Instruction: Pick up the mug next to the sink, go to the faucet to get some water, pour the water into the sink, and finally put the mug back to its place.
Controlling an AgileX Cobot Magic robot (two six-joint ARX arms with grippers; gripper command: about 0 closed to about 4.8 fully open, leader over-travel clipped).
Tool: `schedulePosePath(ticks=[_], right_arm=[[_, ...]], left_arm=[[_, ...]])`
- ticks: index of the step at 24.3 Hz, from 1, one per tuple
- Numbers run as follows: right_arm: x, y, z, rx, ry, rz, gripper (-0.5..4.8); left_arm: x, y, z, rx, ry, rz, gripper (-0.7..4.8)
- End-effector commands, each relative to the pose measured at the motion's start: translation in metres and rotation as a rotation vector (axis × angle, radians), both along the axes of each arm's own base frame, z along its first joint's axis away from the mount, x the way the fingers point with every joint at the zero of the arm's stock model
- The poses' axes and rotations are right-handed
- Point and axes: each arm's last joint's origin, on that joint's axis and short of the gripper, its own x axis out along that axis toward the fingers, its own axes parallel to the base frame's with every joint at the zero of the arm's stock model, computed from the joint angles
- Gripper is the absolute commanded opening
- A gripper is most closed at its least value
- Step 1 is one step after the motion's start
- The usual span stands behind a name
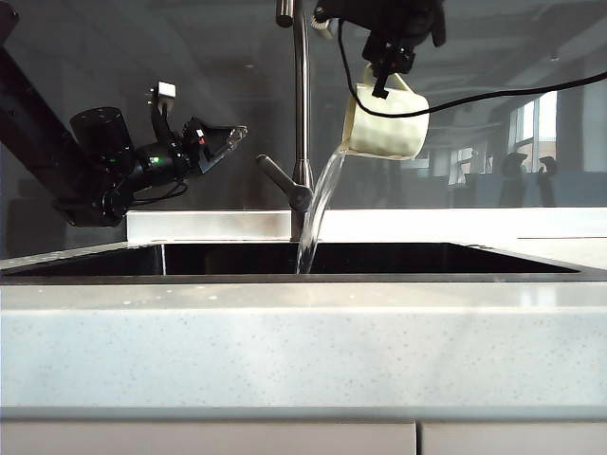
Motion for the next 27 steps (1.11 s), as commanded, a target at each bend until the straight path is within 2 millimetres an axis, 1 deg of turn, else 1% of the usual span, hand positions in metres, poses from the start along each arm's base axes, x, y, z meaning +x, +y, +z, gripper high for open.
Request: schedulePosePath(ticks=[1,6,11,12,14,20,27], right_arm=[[-0.009,0.006,0.024,-0.044,-0.130,0.013,-0.07],[-0.013,0.014,0.024,-0.190,-0.143,0.022,-0.06],[-0.019,0.024,0.025,-0.315,-0.158,0.027,-0.06],[-0.021,0.029,0.025,-0.358,-0.161,0.028,-0.06],[-0.023,0.032,0.026,-0.389,-0.173,0.024,-0.06],[-0.030,0.042,0.027,-0.415,-0.179,0.010,-0.06],[-0.032,0.044,0.027,-0.416,-0.175,-0.009,-0.06]], left_arm=[[-0.002,0.000,0.006,-0.006,-0.024,0.000,3.40],[-0.002,0.000,0.006,-0.005,-0.023,0.000,3.40],[-0.002,0.000,0.006,-0.005,-0.022,0.000,3.40],[-0.002,0.000,0.005,-0.002,-0.026,0.002,3.40],[-0.002,0.000,0.005,-0.002,-0.026,0.002,3.40],[-0.001,-0.001,0.005,0.006,-0.019,-0.008,3.40],[0.001,-0.001,0.002,0.012,0.030,-0.009,3.40]])
